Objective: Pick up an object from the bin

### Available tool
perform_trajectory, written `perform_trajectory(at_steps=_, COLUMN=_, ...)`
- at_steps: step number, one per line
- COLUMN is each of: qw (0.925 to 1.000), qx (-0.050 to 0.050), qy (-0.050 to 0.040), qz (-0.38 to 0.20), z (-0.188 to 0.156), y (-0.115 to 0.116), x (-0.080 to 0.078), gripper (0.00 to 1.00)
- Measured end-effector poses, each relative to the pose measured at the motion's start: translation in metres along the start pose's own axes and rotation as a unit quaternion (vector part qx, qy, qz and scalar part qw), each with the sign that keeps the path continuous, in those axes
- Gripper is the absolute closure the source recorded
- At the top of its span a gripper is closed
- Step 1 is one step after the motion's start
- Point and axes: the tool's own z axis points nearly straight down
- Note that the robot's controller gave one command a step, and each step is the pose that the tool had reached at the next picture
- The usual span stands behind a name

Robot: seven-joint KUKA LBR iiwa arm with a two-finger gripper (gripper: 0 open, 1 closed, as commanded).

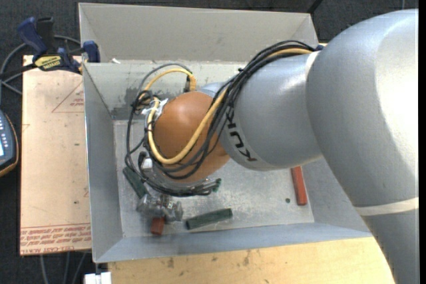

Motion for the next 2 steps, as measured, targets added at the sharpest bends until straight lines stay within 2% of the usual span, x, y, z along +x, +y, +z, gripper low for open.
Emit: perform_trajectory(at_steps=2, qw=1.0000, qx=0.001, qy=-0.0009, qz=0.003, z=-0.073, y=-0.001, x=-0.003, gripper=1.00)
